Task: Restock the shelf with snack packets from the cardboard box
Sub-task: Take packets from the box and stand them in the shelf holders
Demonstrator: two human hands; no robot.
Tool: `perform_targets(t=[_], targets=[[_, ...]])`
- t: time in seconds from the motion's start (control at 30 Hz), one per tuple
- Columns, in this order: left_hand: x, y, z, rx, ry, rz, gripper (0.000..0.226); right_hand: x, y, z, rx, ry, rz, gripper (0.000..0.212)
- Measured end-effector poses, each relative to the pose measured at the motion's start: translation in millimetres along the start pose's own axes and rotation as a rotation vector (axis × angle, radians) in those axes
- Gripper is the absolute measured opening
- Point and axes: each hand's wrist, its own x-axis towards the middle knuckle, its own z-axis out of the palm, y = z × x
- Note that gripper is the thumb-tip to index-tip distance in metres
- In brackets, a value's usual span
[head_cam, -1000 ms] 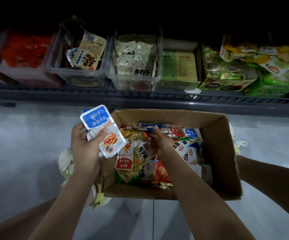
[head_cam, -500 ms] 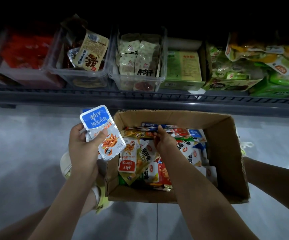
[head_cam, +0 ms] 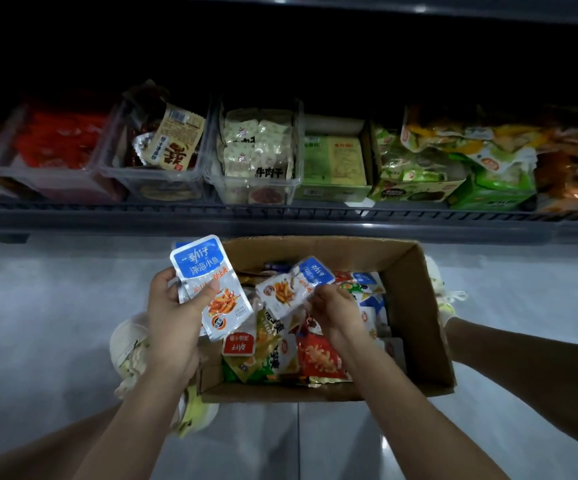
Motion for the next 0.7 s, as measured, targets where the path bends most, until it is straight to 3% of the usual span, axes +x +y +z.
perform_targets(t=[0.13, 0.3, 0.43, 0.57, 0.7], targets=[[-24, 16, 7, -0.016, -0.079, 0.083, 0.038, -39, -37, -24, -0.053, -0.099, -0.117, 0.008], [-56, 58, 14, 0.033, -0.213, 0.206, 0.036, -102, -91, -28, -0.058, -0.286, -0.228, 0.037], [-82, 100, 21, 0.107, -0.343, 0.251, 0.033, -159, -120, -12, -0.19, -0.46, -0.336, 0.037], [-110, 141, 28, 0.073, -0.419, 0.264, 0.052, -198, -140, 5, -0.27, -0.388, -0.515, 0.039], [-127, 181, 39, -0.013, -0.386, 0.331, 0.042, -226, -168, 10, -0.231, -0.393, -0.6, 0.035]])
